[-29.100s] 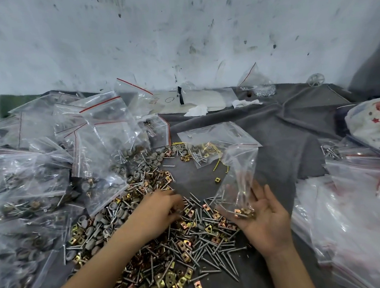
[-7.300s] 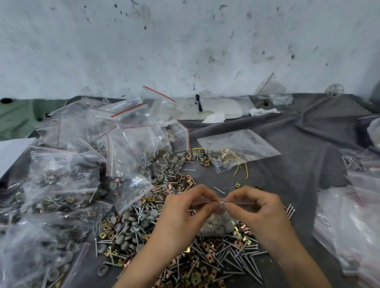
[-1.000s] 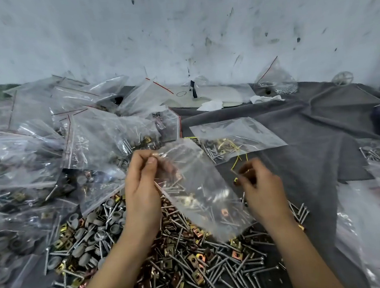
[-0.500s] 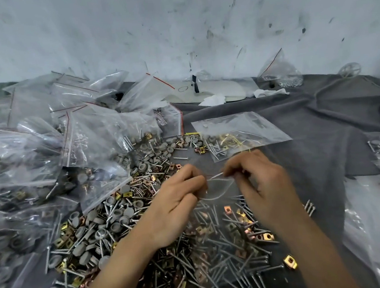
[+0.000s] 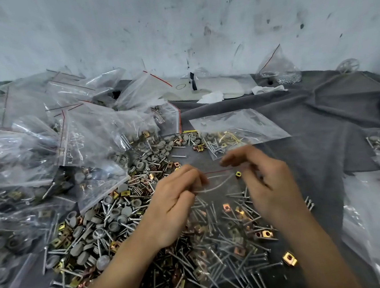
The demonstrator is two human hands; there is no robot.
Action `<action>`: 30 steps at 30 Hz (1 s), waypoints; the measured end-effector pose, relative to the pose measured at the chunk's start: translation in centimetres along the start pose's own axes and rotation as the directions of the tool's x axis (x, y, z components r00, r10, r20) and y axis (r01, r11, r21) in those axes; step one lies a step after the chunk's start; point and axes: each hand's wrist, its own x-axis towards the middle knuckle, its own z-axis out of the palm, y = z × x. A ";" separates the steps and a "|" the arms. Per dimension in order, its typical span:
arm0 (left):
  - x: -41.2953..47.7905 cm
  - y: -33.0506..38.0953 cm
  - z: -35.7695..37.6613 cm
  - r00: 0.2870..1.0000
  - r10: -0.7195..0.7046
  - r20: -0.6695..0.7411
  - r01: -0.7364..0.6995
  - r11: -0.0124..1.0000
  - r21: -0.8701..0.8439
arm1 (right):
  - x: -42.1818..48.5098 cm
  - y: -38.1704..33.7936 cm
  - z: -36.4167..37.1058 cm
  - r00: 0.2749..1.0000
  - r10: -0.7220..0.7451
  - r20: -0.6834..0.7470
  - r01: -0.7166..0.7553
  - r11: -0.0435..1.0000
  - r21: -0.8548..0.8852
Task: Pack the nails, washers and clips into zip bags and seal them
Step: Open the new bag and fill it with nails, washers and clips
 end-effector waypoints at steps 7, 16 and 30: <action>0.0 0.0 -0.1 0.994 0.007 -0.110 -0.011 0.999 -0.039 | 0.2 2.8 0.4 0.868 0.468 0.167 -0.297 0.758 -0.581; 0.0 0.1 -0.2 0.992 -0.010 -0.126 0.006 0.999 -0.037 | 0.0 2.7 1.1 0.835 0.513 0.197 -0.370 0.790 -0.488; -0.1 0.4 0.1 0.999 0.023 0.037 -0.024 0.999 0.038 | 0.3 0.4 0.7 0.980 0.115 -0.163 -0.066 0.957 0.282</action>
